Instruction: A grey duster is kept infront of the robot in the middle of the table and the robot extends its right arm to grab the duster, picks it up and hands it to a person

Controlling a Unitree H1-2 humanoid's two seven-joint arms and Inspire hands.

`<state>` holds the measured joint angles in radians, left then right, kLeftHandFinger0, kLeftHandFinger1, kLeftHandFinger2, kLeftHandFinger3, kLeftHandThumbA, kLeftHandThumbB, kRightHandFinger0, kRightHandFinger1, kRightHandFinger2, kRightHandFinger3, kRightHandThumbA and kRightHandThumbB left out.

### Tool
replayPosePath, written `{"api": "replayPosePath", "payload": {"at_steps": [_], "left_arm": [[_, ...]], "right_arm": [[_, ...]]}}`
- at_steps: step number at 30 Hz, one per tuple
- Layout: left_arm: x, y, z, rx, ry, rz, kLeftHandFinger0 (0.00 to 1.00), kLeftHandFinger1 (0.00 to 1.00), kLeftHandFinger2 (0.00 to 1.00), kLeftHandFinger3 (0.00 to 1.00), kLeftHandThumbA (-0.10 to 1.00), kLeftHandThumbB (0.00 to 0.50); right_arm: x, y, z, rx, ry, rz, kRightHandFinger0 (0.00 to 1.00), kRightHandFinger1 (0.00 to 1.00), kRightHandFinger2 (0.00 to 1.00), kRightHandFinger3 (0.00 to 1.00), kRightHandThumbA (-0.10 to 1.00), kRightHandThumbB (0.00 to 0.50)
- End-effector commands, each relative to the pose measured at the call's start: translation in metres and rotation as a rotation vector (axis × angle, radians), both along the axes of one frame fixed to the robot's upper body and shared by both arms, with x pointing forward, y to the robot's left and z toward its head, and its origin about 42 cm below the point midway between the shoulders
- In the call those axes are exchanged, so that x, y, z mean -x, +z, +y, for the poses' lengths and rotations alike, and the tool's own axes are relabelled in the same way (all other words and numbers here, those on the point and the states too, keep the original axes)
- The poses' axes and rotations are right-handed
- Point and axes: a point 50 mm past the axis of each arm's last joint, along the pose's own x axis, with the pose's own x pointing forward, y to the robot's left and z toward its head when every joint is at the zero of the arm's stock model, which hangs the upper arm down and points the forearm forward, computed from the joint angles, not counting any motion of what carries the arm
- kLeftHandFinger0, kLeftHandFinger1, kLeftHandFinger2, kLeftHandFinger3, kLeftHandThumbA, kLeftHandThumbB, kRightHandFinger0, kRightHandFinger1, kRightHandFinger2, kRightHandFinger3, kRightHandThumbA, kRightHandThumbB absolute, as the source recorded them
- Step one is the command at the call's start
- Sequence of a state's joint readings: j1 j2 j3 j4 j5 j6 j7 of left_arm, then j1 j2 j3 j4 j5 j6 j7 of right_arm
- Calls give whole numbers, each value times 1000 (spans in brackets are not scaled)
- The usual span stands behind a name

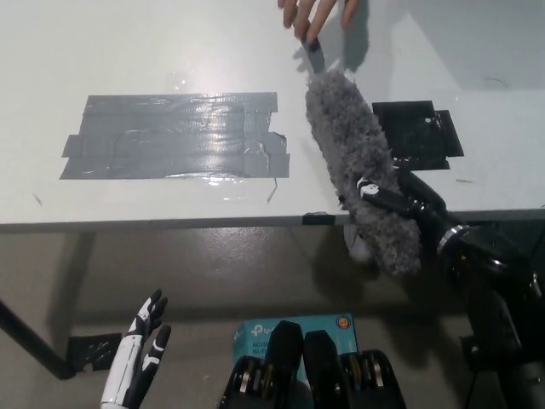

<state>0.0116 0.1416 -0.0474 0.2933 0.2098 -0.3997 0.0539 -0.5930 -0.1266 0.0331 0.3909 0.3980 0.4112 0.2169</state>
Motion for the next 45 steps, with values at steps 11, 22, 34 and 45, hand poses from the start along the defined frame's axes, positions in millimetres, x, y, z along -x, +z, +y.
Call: {"api": "replayPosePath", "payload": {"at_steps": [11, 22, 34, 45], "left_arm": [[-25, 22, 2, -4, -8, -97, 981, 1000, 1000, 1000, 913, 318], [-28, 24, 4, -3, -11, -97, 958, 1000, 1000, 1000, 914, 316], [-31, 27, 2, -5, -21, -101, 947, 1000, 1000, 1000, 914, 319], [-36, 29, 3, 7, -19, -112, 987, 1000, 1000, 1000, 954, 347]], "right_arm": [[53, 97, 39, -573, 214, -90, 0, 443, 846, 1000, -100, 97], [56, 108, 35, -630, 266, -88, 0, 465, 879, 948, -100, 142], [77, 110, 19, -579, 385, -232, 1000, 1000, 1000, 1000, 830, 465], [120, 91, -8, -288, 120, -458, 1000, 1000, 1000, 1000, 942, 435]]}}
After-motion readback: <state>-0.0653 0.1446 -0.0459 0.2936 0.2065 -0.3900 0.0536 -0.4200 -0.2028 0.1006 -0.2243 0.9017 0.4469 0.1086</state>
